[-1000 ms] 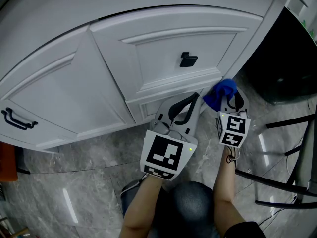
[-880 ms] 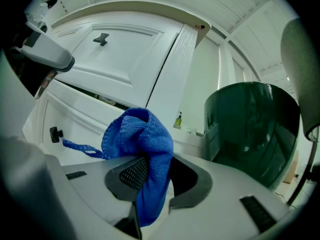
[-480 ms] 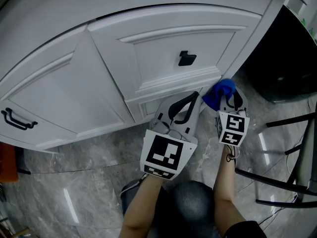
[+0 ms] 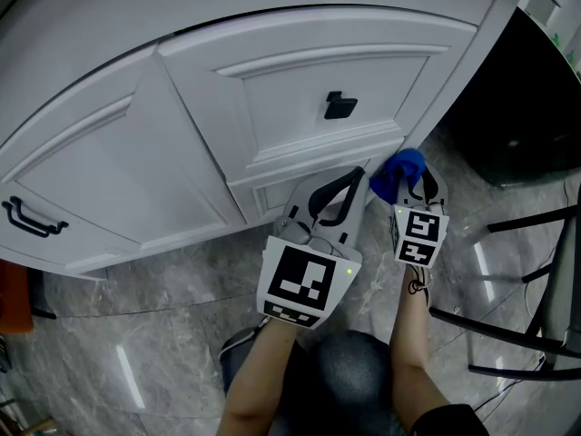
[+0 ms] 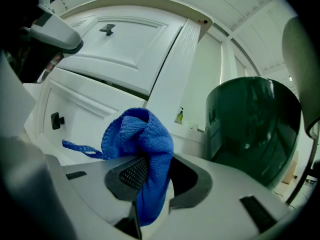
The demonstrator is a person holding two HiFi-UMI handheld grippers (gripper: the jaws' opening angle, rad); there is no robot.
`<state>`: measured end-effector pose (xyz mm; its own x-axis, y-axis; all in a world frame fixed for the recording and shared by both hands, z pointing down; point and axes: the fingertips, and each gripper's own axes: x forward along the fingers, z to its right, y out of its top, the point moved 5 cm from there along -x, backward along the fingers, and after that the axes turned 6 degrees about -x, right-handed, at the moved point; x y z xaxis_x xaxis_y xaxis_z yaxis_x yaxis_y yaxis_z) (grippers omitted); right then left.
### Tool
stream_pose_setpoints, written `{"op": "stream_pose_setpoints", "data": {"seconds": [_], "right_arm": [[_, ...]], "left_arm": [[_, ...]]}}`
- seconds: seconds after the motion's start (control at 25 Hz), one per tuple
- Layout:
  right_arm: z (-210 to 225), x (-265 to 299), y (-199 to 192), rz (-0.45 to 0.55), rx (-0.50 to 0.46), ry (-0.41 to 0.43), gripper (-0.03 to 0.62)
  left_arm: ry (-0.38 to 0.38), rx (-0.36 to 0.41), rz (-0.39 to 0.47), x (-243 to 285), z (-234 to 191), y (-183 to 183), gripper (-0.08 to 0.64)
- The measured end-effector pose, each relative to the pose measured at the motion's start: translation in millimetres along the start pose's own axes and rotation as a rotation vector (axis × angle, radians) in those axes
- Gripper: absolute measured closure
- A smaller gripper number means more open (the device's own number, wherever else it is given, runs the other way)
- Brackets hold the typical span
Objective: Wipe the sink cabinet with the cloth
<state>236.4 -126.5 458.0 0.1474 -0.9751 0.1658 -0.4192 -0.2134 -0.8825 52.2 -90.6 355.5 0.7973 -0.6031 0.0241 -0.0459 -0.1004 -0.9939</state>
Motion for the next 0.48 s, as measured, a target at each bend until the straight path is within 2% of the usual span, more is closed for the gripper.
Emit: {"op": "stream_pose_setpoints", "data": {"seconds": [0.24, 0.48], "right_arm": [[-4, 3, -14, -0.025, 0.035, 0.029, 0.477], [-10, 7, -26, -0.057, 0.030, 0.038, 0.477]], "left_arm": [[0.003, 0.001, -0.003, 1, 0, -1, 0.557], [0.002, 0.003, -0.005, 2, 0, -1, 0.557]]}}
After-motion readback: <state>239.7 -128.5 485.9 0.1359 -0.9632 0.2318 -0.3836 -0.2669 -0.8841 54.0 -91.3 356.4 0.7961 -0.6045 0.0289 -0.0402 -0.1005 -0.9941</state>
